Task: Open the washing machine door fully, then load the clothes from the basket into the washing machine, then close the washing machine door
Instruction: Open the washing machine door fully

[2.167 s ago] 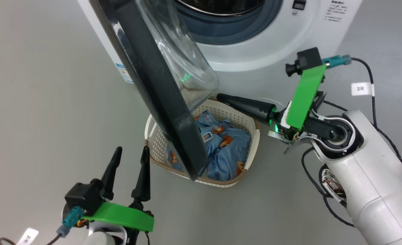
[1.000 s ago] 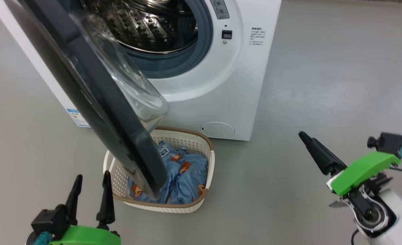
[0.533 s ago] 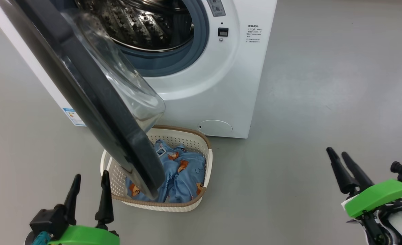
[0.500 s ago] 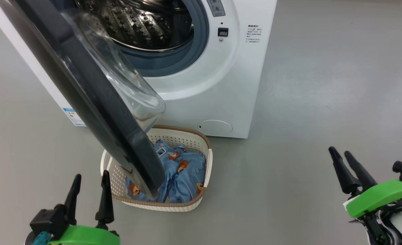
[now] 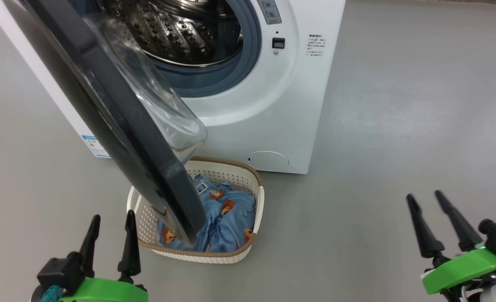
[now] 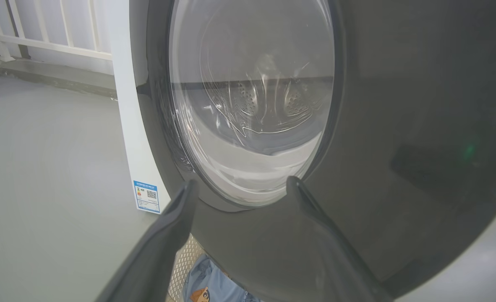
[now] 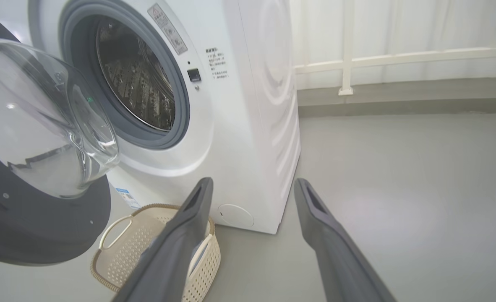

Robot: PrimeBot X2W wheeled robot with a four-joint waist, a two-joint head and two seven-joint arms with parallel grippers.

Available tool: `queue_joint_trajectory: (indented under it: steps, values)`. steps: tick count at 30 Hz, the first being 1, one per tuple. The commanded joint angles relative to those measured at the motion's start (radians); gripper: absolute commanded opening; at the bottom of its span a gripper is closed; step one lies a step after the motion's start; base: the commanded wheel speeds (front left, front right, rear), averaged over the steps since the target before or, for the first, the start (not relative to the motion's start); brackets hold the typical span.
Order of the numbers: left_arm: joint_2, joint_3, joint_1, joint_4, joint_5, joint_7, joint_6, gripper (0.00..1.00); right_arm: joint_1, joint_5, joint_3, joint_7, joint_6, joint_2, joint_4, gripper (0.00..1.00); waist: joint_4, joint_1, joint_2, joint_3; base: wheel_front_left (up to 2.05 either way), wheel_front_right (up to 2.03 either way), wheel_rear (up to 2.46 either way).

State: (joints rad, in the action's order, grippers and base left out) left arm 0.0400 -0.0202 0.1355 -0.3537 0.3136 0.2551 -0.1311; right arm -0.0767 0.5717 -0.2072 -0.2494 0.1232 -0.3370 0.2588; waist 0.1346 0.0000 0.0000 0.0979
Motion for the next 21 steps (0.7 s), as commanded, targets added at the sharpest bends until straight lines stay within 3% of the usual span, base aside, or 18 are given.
queue_joint_trajectory:
  steps: [1, 6, 11, 21]
  values:
    - [0.015, 0.032, 0.003, 0.025, -0.013, 0.007, 0.0, 1.0, 0.017, -0.03, 0.023, -0.012, 0.008, 0.002, -0.044, 1.0, -0.001, 0.0, 0.0, -0.002, 0.0, 0.0, 0.0]
    - [0.016, 0.036, -0.004, 0.028, -0.013, 0.007, 0.0, 1.0, 0.093, -0.169, 0.173, -0.012, 0.008, 0.091, -0.16, 1.0, -0.002, 0.0, 0.0, -0.012, 0.0, 0.0, 0.0]
    - [0.016, 0.039, -0.013, 0.035, -0.017, 0.007, 0.0, 1.0, 0.139, -0.267, 0.258, -0.012, 0.008, 0.137, -0.228, 1.0, -0.007, 0.0, 0.0, -0.018, 0.0, 0.0, 0.0]
    - [0.016, 0.043, -0.014, 0.039, -0.015, 0.007, 0.0, 1.0, 0.165, -0.347, 0.292, -0.012, 0.008, 0.161, -0.267, 1.0, -0.015, 0.0, 0.0, -0.014, 0.0, 0.0, 0.0]
